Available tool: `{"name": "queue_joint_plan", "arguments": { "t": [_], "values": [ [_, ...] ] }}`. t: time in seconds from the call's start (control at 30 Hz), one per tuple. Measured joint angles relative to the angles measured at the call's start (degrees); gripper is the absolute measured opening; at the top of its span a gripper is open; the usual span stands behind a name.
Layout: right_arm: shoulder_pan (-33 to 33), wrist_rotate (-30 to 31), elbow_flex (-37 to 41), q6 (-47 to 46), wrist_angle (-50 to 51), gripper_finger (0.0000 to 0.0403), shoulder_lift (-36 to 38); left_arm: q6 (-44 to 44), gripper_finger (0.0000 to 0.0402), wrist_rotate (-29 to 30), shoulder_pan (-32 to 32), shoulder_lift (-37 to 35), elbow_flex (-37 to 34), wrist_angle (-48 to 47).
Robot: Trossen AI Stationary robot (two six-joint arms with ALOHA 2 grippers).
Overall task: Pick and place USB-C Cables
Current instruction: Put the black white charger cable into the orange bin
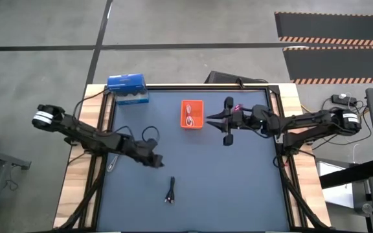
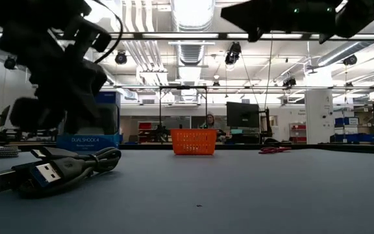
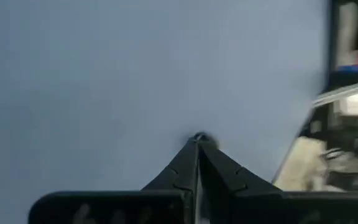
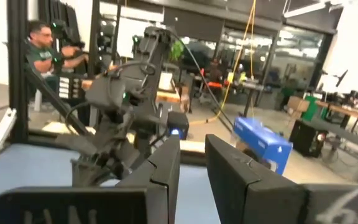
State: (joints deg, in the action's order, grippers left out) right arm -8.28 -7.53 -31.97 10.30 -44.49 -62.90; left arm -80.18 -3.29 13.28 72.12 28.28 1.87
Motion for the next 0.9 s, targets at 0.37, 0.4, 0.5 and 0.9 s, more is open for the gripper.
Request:
{"name": "queue_joint_plan", "arguments": {
  "t": [0.37,0.4,0.5,0.9],
  "values": [
    [0.01,-0.20,0.01,0.25,1.45,0.0068,2.15,1.03,0.0000,-4.67,0.52,-1.70,13.67,-50.61],
    [0.00,-0.20,0.01,0.25,1.78,0.0068,2.09,1.03,0.0000,-4.21,0.46,-1.73,14.04,-54.20],
    [0.01,-0.18,0.01,-0.03,2.97,0.0068,2.08,0.93,0.0000,-1.51,0.29,-1.84,13.91,-63.17],
    [-0.01,-0.15,0.03,-0.28,3.76,0.0068,2.08,-0.93,0.0000,5.10,-0.57,-1.76,8.08,-65.24]
  ]
}}
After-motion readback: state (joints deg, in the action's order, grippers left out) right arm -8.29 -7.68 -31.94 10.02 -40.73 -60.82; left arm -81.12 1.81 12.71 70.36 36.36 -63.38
